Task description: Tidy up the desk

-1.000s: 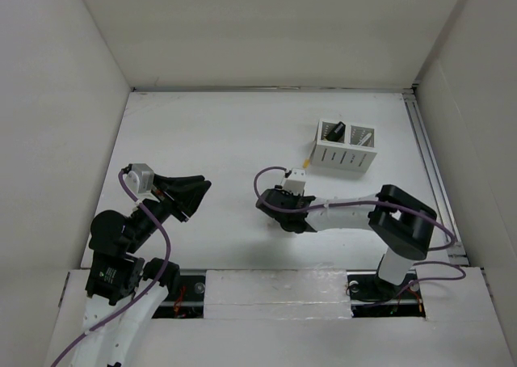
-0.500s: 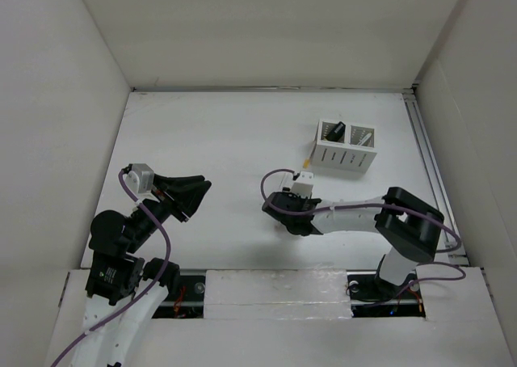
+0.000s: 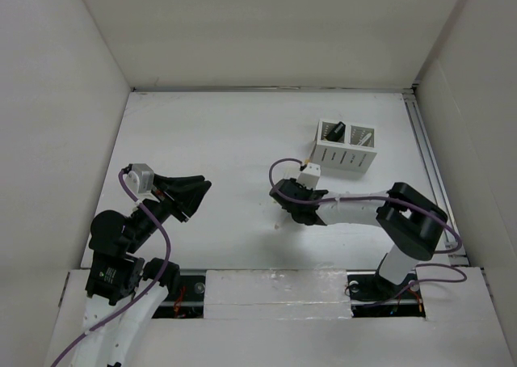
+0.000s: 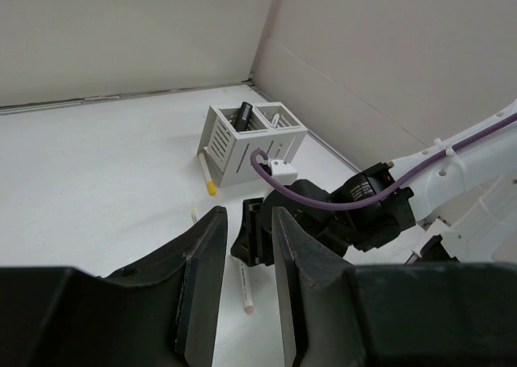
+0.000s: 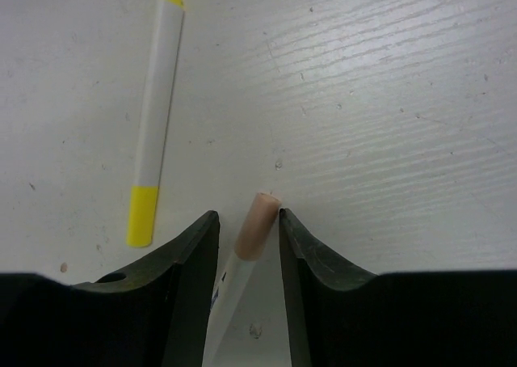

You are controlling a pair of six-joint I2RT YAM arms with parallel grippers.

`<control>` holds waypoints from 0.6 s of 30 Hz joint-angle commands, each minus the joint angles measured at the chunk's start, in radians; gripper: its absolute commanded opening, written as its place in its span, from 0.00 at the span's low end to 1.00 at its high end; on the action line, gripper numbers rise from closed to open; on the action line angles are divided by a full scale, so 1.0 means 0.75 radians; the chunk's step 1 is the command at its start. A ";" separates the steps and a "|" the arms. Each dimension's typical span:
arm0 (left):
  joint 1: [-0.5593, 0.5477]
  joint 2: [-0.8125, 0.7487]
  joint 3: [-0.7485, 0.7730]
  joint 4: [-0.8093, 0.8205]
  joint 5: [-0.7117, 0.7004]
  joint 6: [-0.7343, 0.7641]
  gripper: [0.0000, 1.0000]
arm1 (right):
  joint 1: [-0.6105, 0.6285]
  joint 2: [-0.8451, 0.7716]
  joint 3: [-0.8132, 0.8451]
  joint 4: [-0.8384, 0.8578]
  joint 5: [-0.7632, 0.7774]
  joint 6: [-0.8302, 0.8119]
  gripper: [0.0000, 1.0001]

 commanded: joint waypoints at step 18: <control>0.005 0.012 -0.001 0.067 0.035 -0.007 0.26 | 0.103 0.059 0.025 -0.050 -0.041 0.057 0.30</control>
